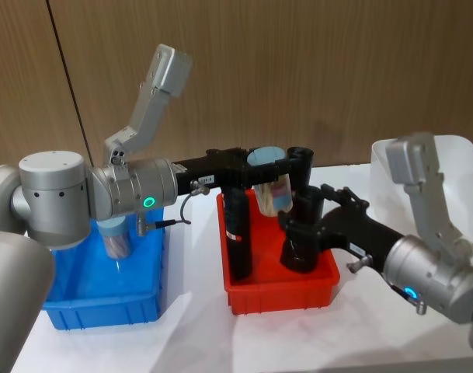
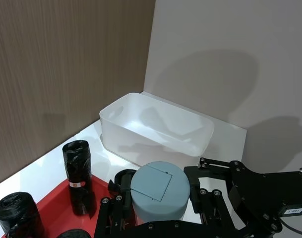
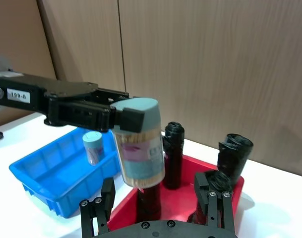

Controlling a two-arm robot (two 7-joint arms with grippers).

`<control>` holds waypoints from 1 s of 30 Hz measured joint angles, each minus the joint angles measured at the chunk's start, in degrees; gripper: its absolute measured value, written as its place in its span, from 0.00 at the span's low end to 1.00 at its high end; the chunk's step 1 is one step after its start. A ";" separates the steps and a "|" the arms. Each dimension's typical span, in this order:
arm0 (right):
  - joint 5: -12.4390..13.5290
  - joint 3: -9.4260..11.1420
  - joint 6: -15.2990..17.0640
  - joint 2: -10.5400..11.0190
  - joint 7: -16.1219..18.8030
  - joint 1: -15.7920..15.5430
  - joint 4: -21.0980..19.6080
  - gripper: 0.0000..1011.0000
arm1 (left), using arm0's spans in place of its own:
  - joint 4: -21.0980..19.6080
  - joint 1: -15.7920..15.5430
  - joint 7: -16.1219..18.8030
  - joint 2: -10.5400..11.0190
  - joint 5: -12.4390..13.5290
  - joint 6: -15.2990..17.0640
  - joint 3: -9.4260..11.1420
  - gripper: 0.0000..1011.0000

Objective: Pick the cotton swabs from the blue box and place them into the white box.

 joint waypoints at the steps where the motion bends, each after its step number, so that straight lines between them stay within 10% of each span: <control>1: 0.08 -0.08 0.42 -0.29 0.35 0.61 0.38 0.99 | 0.01 0.00 -0.01 0.00 0.00 0.00 0.00 0.66; 30: 1.66 -1.56 5.81 -3.94 4.40 7.69 6.76 0.99 | 0.03 -0.04 -0.05 0.00 0.00 -0.01 0.00 0.66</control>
